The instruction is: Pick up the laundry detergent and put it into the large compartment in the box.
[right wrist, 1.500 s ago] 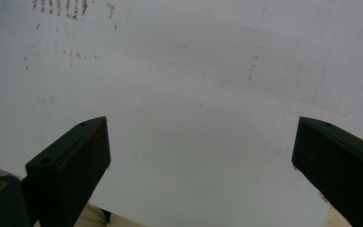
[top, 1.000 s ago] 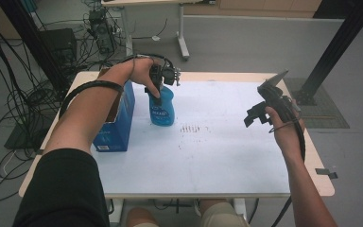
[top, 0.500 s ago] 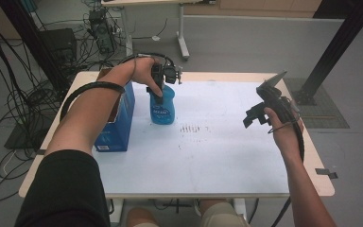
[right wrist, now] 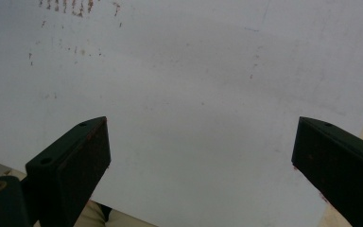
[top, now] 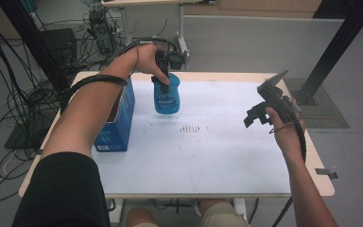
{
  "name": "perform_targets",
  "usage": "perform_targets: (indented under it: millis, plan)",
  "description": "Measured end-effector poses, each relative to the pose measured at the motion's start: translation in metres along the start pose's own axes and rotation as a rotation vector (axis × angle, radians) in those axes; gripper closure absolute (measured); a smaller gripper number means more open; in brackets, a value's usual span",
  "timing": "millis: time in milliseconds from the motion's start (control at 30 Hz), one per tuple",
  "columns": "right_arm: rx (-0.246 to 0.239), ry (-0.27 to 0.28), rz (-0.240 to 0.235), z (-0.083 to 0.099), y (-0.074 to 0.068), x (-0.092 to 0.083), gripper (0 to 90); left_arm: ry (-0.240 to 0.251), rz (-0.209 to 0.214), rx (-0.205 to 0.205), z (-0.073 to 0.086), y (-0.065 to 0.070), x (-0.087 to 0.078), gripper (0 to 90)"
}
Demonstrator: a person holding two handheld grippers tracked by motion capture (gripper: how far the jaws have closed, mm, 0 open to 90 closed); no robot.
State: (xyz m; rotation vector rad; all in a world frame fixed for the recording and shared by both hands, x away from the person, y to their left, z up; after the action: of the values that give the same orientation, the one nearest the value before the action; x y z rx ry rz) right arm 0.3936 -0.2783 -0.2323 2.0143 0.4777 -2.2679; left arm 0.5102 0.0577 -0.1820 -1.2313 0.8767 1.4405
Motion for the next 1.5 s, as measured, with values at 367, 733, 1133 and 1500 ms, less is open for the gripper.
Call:
perform_targets:
  millis: [367,733,1133,1500]
  plan:
    - [-0.02,0.011,0.001,0.005,-0.005,-0.007,5.0,-0.01,0.007,-0.24,0.015,-0.002,-0.064,37.8]
    - [-0.058,0.018,0.014,0.01,-0.016,-0.015,5.0,0.029,0.033,-0.627,0.056,-0.006,-0.16,37.8]
    - [-0.106,0.025,0.018,0.014,-0.025,-0.023,5.0,0.051,0.077,-0.997,0.127,0.002,-0.222,37.8]
    - [-0.118,0.027,0.007,0.014,-0.021,-0.027,4.9,0.056,0.131,-1.239,0.199,0.021,-0.24,37.9]
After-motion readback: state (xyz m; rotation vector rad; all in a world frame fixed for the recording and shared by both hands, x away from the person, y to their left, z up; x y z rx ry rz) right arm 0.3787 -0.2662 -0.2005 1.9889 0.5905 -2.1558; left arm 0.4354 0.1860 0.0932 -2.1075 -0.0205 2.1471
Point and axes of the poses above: each handheld gripper's, and its own axes: x roughly forward along the jaws, z roughly out of its underside, y roughly to its right, the point moved 7 cm from there along x, roughly forward along the jaws, and after that the axes turned 13 degrees about -y, right-handed, at the moved point
